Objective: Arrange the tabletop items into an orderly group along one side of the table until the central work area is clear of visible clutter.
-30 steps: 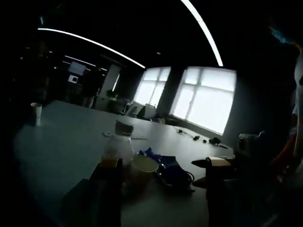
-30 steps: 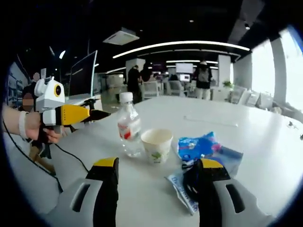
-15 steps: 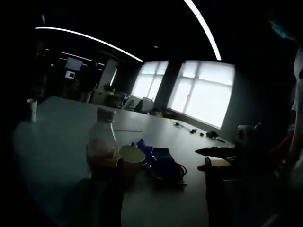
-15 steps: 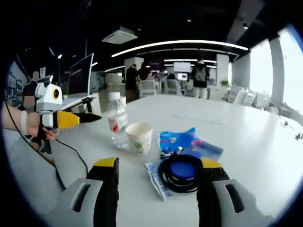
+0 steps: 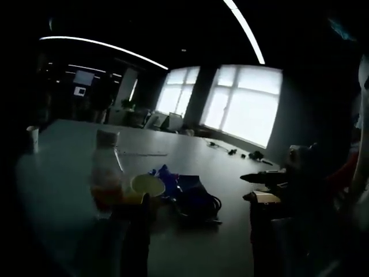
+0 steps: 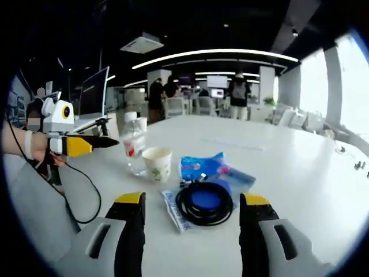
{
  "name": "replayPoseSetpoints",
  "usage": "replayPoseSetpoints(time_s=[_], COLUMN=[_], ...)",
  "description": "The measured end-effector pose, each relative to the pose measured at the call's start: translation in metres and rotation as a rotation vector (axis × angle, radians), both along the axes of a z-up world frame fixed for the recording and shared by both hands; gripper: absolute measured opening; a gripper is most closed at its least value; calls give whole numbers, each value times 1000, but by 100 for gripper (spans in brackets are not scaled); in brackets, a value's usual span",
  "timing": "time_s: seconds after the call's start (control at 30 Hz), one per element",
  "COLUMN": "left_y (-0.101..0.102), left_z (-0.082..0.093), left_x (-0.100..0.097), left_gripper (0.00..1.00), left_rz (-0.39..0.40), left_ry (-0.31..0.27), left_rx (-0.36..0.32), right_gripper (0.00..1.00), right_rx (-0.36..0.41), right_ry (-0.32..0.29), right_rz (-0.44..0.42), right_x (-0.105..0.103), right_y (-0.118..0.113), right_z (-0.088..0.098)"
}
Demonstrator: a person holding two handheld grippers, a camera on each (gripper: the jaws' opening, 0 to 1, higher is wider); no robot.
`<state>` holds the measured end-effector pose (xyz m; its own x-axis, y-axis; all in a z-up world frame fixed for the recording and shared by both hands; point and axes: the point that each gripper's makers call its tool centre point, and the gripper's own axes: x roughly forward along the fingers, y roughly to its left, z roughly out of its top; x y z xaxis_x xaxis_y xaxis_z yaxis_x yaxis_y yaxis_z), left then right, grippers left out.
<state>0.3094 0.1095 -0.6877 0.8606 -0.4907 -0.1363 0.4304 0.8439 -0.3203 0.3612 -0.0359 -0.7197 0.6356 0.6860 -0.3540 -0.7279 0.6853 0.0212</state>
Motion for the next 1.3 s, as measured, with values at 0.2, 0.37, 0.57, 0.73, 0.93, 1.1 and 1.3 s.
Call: replayPoseSetpoints(time_s=[0.2,0.37,0.57,0.73,0.93,1.1,1.3], left_y=[-9,-17,-26,-28,-29,-30,-34], left_z=[-2,-6,-15,-20,-31,-38,-43], left_x=[3,5,6,8,9,8,9], left_gripper=[66,66,67,67,66,67,66], left_rz=[-10,-13,-18,-4,21,40,43], left_ry=[14,27,71,105,157,195,223], left_rx=[4,10,35,45,53,60,93], right_gripper=[64,64,64,64,64,64,63], right_rx=[-6,-8,-27,-49,-60,-67,-53], right_ry=[-3,1,14,40,50,53,61], right_rz=[-1,-12,5,28,32,29,17], right_x=[5,9,11,14,20,25,30], right_y=[-13,-24,-38,-51,-65,-71,-75], right_z=[2,3,0,-4,-5,-8,-9])
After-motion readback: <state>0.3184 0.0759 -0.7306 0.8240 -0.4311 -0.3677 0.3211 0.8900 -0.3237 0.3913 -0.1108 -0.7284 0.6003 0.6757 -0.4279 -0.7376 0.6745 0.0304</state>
